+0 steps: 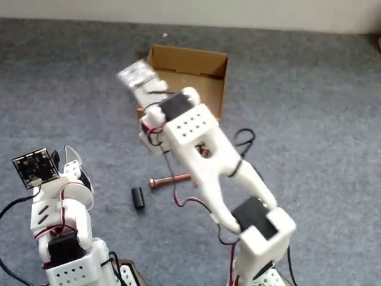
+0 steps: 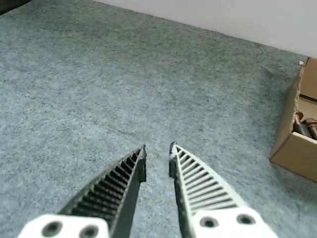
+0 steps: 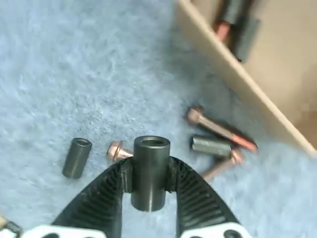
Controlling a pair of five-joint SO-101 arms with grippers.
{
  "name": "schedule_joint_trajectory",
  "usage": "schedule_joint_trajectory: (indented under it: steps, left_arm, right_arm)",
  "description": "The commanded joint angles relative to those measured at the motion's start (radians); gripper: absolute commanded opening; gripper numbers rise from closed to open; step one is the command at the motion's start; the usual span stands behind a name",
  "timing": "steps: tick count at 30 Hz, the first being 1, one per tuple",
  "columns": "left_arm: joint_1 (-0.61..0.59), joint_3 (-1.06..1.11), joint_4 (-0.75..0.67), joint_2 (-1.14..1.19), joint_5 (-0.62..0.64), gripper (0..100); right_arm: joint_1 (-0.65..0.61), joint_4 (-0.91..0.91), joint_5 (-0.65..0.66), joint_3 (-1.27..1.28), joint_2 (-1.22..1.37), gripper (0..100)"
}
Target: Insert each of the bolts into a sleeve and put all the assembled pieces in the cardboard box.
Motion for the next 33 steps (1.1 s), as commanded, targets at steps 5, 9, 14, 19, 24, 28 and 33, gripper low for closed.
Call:
schedule_joint_trajectory:
  steps: [5,9,14,19,24,28,33]
  left_arm:
    - [0.102,-0.013,-0.017,-0.004,-0.074,12]
    - [0.127,-0.022,-0.017,-0.004,-0.075,12]
    - [0.191,-0.111,0.064,-0.002,-0.078,12]
    - [0.328,-0.163,0.127,-0.002,-0.170,12]
    - [0.426,-0.194,0.127,-0.001,-0.249,12]
    - [0.478,-0.251,0.157,0.002,-0.267,12]
    - [0.565,-0.383,0.178,0.177,-0.295,12]
  right_arm:
    - [0.113,0.124,-0.166,0.012,-0.259,0.4]
    - [0.162,0.090,-0.172,0.154,-0.412,0.4]
    - [0.200,-0.045,-0.167,0.460,-0.685,0.4]
    - [0.282,-0.182,-0.172,0.740,-0.912,0.4]
    - [0.453,-0.337,-0.172,0.980,-1.066,0.4]
    - [0.573,-0.521,-0.173,1.171,-1.147,0.4]
    - [0.707,-0.762,-0.175,1.372,-1.213,0.4]
